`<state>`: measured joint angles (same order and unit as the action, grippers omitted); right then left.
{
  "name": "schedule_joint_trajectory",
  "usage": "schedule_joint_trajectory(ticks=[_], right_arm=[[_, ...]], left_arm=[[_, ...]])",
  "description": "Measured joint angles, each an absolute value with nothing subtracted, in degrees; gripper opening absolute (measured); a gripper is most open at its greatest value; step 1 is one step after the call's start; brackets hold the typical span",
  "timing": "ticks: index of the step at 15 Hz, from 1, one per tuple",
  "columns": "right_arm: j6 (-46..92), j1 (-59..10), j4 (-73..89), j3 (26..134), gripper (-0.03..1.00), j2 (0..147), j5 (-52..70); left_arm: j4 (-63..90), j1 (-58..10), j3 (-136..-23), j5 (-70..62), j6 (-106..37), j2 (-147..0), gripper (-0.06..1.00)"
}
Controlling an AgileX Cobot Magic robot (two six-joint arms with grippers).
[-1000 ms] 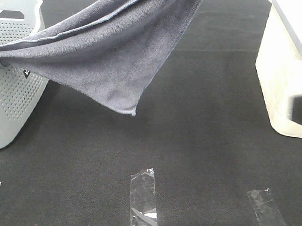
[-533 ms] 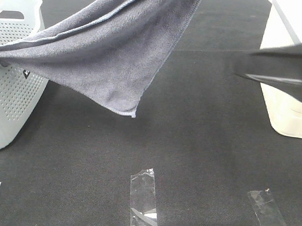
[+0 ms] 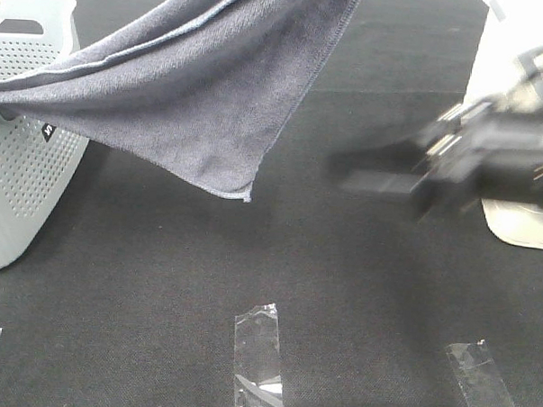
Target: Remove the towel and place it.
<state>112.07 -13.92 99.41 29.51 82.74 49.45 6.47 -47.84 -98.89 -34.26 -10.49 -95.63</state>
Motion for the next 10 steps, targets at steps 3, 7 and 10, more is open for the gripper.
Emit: schedule_joint_trajectory(ticks=[3, 7, 10], right_arm=[[114.31, -15.76, 99.58, 30.08, 0.61, 90.3, 45.89], [115.34, -15.87, 99.58, 35.35, 0.61, 100.5, 51.91], [116.77, -16.04, 99.69, 39.71, 0.61, 106.28, 54.55]], left_arm=[[6.47, -47.84, -98.89, -34.26, -10.49, -95.63, 0.0], [6.47, -47.84, -98.89, -33.92, -10.49, -95.63, 0.0], [6.47, -47.84, -98.89, -33.86, -10.49, -95.63, 0.0]])
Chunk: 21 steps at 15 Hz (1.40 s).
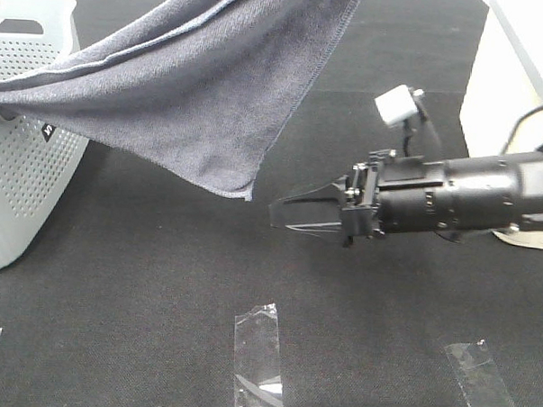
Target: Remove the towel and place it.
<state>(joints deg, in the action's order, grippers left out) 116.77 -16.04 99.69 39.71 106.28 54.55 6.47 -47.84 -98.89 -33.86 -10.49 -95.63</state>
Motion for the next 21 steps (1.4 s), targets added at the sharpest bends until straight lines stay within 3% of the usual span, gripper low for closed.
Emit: schedule_joint_trajectory(ticks=[5, 13, 18, 21], right_arm=[[119.86, -23.38, 99.75, 47.9, 0.61, 111.21, 49.62], [109.61, -23.66, 99.81, 51.22, 0.61, 111.21, 29.62], [107.83, -23.72, 96.54, 51.22, 0.61, 111.21, 39.59], [99.98, -23.72, 86.69, 51.22, 0.61, 111.21, 38.45]], left_arm=[[6.47, -47.84, -98.89, -32.95, -10.49, -95.63, 0.0], [6.47, -47.84, -98.89, -31.8, -10.49, -95.63, 0.0], [6.47, -47.84, -98.89, -31.8, -10.89, -95.63, 0.0], [6.42, -47.84, -98.89, -31.8, -11.63, -95.63, 0.0]])
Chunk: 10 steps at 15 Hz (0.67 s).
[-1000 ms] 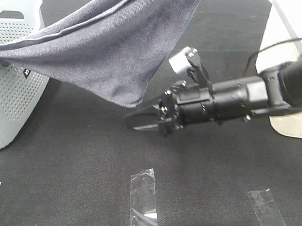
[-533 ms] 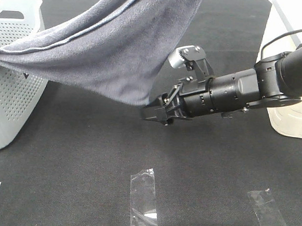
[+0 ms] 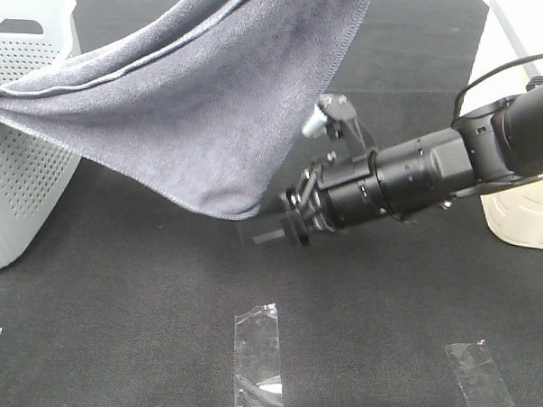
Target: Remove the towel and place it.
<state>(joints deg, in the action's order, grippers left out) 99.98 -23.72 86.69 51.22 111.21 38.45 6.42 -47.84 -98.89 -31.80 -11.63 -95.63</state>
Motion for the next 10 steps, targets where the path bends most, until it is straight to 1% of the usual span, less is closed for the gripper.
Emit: schedule_joint_trajectory(ticks=[2, 4, 8, 10], right_arm=[[92.36, -23.72, 79.35, 51.22, 0.61, 111.21, 34.66], [89.04, -23.72, 75.57, 51.22, 0.61, 111.21, 33.63], [88.12, -23.43, 74.77, 51.22, 0.61, 111.21, 33.63], [88.35, -21.2, 76.78, 51.22, 0.61, 110.58, 35.12]], left_arm=[[6.42, -47.84, -98.89, -31.8, -11.69, -95.63, 0.0], [6.42, -47.84, -98.89, -31.8, -11.8, -95.63, 0.0], [6.42, -47.84, -98.89, -31.8, -11.8, -95.63, 0.0], [6.42, -47.84, -98.89, -31.8, -11.8, -95.63, 0.0]])
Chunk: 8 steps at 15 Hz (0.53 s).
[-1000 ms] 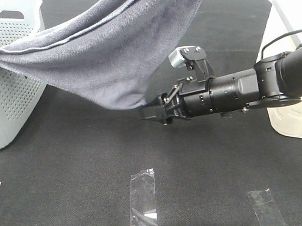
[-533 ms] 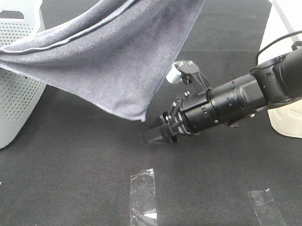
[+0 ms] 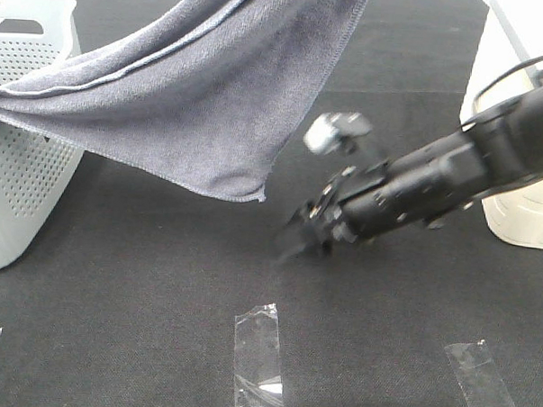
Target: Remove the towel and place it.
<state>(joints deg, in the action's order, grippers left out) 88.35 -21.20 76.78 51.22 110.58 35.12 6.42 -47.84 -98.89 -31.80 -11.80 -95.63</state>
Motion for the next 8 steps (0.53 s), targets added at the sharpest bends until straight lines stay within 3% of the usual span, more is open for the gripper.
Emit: schedule_joint_trajectory(ticks=[3, 8], right_arm=[[95.11, -13.46, 84.05, 51.28, 0.61, 107.43, 48.59], [98.15, -12.72, 85.89, 51.28, 0.61, 107.37, 58.84]], left_arm=[[6.42, -47.84, -98.89, -31.8, -11.8, -95.63, 0.0], [6.42, -47.84, -98.89, -31.8, -11.8, -95.63, 0.0]])
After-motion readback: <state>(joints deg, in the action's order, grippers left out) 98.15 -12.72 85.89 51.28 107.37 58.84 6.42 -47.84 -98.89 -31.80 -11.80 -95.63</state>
